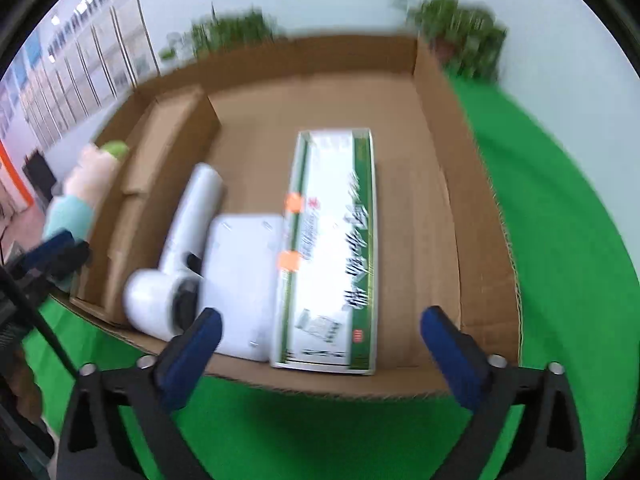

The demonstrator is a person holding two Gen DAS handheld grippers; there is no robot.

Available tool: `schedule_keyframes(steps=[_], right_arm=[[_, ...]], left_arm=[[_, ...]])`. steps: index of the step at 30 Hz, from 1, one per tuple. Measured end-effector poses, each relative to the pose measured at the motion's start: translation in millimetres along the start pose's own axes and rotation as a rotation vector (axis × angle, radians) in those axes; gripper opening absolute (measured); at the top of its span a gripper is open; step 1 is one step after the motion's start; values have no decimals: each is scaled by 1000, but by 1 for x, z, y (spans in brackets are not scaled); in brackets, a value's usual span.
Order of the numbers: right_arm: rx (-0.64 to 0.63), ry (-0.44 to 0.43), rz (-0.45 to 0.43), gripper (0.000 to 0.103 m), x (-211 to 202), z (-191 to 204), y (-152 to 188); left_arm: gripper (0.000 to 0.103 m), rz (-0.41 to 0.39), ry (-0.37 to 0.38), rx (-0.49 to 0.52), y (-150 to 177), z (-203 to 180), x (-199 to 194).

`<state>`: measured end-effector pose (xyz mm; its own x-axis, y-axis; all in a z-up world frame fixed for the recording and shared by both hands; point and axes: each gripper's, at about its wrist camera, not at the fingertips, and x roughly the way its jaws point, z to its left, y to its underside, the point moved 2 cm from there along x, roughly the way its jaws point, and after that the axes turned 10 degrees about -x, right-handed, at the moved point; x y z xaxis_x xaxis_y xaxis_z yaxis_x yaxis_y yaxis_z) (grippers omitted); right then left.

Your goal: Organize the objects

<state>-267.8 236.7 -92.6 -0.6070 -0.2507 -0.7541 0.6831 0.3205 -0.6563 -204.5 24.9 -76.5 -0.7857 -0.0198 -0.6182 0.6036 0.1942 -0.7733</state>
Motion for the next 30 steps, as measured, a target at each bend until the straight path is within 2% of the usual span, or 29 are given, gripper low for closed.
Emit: schedule_keyframes(steps=[3, 4, 6, 9, 12, 13, 15, 30], right_arm=[[10, 71, -179, 102, -16, 26, 10], [19, 109, -265, 102, -25, 35, 17], [15, 121, -315, 102, -24, 53, 20], [-17, 121, -322, 102, -20, 62, 27], [-23, 131, -291, 103, 9, 69, 22], [-29, 136, -296, 102, 24, 74, 15], [-33, 141, -294, 103, 26, 77, 14], [-51, 168, -270, 103, 24, 68, 30]], left_arm=[[64, -16, -24, -10, 17, 8, 0], [65, -35, -28, -14, 22, 8, 0], [68, -58, -35, -12, 27, 5, 4], [71, -107, -46, -12, 32, -2, 10], [72, -139, -36, -37, 34, -3, 18], [73, -138, -31, -41, 33, -2, 18], [74, -131, -23, -50, 32, -1, 19], [81, -108, -4, -52, 32, -1, 24]])
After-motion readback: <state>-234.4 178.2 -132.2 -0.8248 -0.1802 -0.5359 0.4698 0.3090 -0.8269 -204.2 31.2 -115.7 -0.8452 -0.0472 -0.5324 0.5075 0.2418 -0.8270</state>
